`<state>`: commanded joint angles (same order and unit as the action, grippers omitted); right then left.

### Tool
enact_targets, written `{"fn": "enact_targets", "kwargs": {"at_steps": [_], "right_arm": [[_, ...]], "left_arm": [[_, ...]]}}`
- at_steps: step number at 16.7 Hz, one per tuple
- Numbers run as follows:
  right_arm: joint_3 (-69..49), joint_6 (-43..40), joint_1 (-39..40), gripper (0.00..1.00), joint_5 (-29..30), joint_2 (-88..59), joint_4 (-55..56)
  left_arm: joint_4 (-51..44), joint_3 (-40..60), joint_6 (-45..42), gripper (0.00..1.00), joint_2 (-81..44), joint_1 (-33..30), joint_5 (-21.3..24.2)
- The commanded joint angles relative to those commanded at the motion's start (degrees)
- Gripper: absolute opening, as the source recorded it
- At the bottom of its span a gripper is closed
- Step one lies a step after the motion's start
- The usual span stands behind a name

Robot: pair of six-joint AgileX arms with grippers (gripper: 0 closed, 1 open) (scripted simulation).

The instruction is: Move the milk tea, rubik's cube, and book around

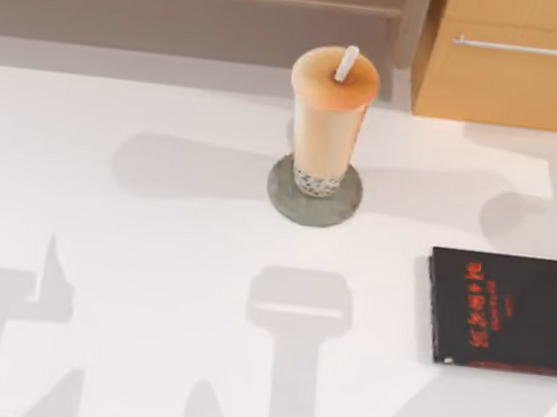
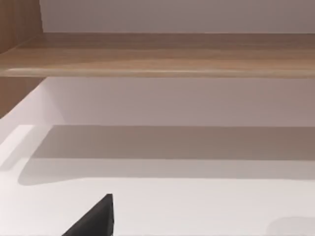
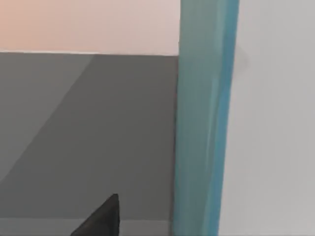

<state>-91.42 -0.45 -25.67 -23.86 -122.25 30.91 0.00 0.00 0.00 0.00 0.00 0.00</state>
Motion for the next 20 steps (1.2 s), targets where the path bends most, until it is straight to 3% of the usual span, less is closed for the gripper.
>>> {"fn": "enact_targets", "kwargs": {"at_steps": [11,20], "right_arm": [[0.0,0.0,0.0,0.02,0.0,0.0,0.0],[0.0,0.1,-0.2,0.0,0.0,0.1,0.0]], "left_arm": [[0.0,0.0,0.0,1.0,0.0,0.0,0.0],[0.0,0.0,0.0,1.0,0.0,0.0,0.0]]}}
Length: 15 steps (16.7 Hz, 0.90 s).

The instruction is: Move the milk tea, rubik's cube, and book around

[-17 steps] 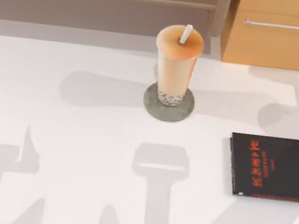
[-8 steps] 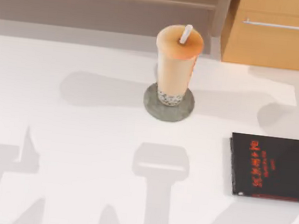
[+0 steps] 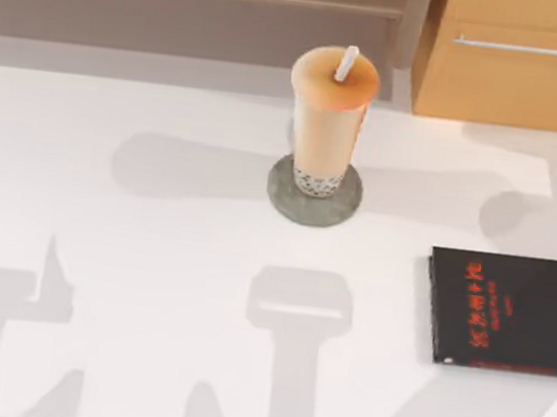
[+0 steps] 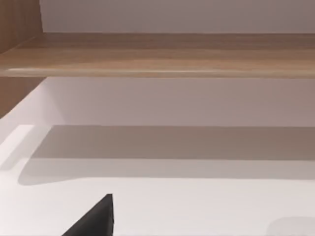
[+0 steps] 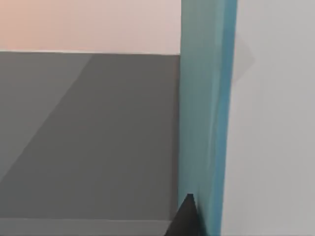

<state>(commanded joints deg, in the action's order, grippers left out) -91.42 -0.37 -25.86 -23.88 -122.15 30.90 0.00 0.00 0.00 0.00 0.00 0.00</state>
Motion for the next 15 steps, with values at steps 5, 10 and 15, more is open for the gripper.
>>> {"fn": "enact_targets", "kwargs": {"at_steps": [5,10,15], "right_arm": [[1.6,0.0,-0.5,0.0,-0.5,2.5,-0.9],[1.9,0.7,-0.2,0.0,-0.2,2.9,-0.6],[10.8,12.6,0.6,0.0,7.2,12.5,2.6]], "left_arm": [[0.0,0.0,0.0,1.0,0.0,0.0,0.0],[0.0,0.0,0.0,1.0,0.0,0.0,0.0],[0.0,0.0,0.0,1.0,0.0,0.0,0.0]]}}
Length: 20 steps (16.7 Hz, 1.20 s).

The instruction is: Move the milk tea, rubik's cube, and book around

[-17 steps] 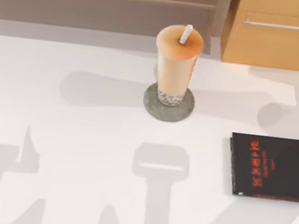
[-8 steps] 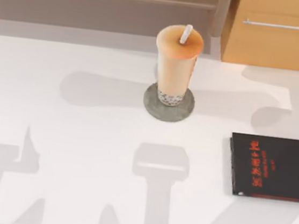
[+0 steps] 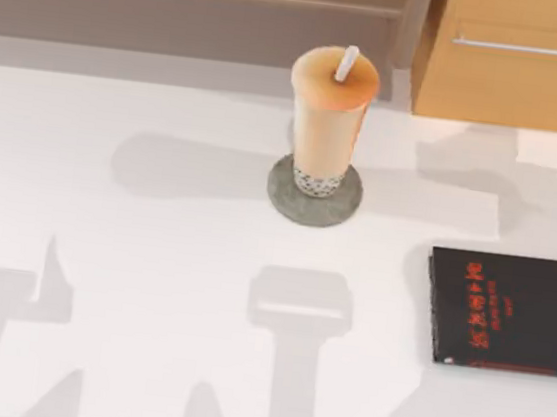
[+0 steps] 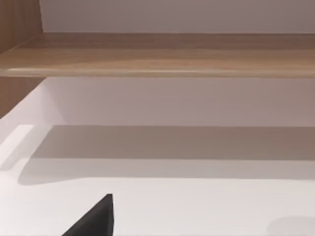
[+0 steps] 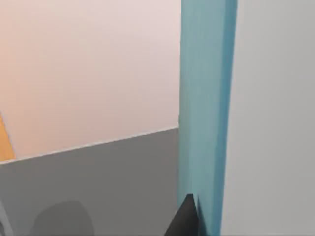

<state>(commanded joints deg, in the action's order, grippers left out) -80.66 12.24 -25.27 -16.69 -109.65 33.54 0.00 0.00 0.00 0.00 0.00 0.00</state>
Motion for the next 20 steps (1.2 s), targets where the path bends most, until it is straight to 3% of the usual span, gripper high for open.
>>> {"fn": "enact_targets", "kwargs": {"at_steps": [8,15,20], "right_arm": [[29.5,40.3,11.7,0.0,22.2,24.2,6.6],[57.0,76.8,36.9,0.0,38.5,32.8,6.5],[70.3,93.5,53.9,0.0,45.2,31.9,4.2]], "left_arm": [[0.0,0.0,0.0,1.0,0.0,0.0,0.0],[0.0,0.0,0.0,1.0,0.0,0.0,0.0],[0.0,0.0,0.0,1.0,0.0,0.0,0.0]]}}
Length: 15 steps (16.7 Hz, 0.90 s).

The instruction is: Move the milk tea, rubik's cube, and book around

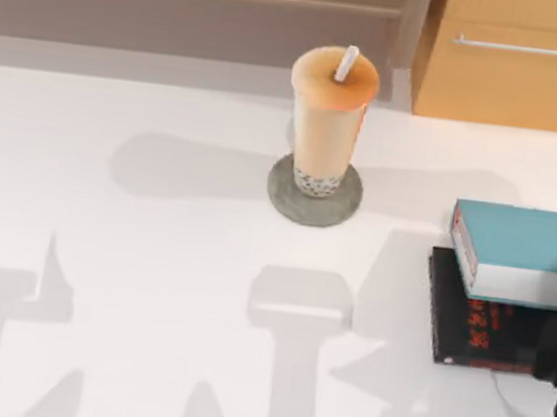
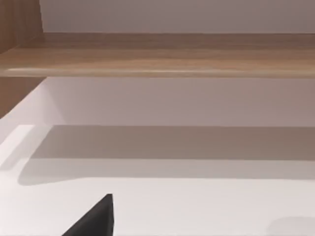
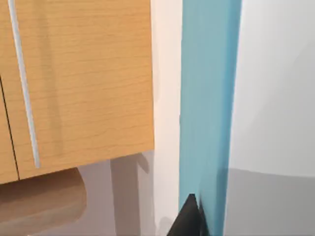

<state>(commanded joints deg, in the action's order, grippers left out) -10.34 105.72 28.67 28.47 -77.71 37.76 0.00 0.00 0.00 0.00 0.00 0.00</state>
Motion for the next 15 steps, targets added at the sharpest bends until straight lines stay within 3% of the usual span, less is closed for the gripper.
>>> {"fn": "enact_targets", "kwargs": {"at_steps": [4,15], "right_arm": [[4.0,4.4,5.2,0.0,1.8,-0.9,-0.9],[3.5,3.8,4.3,0.0,1.1,-3.3,1.2]], "left_arm": [[0.0,0.0,0.0,1.0,0.0,0.0,0.0],[0.0,0.0,0.0,1.0,0.0,0.0,0.0]]}}
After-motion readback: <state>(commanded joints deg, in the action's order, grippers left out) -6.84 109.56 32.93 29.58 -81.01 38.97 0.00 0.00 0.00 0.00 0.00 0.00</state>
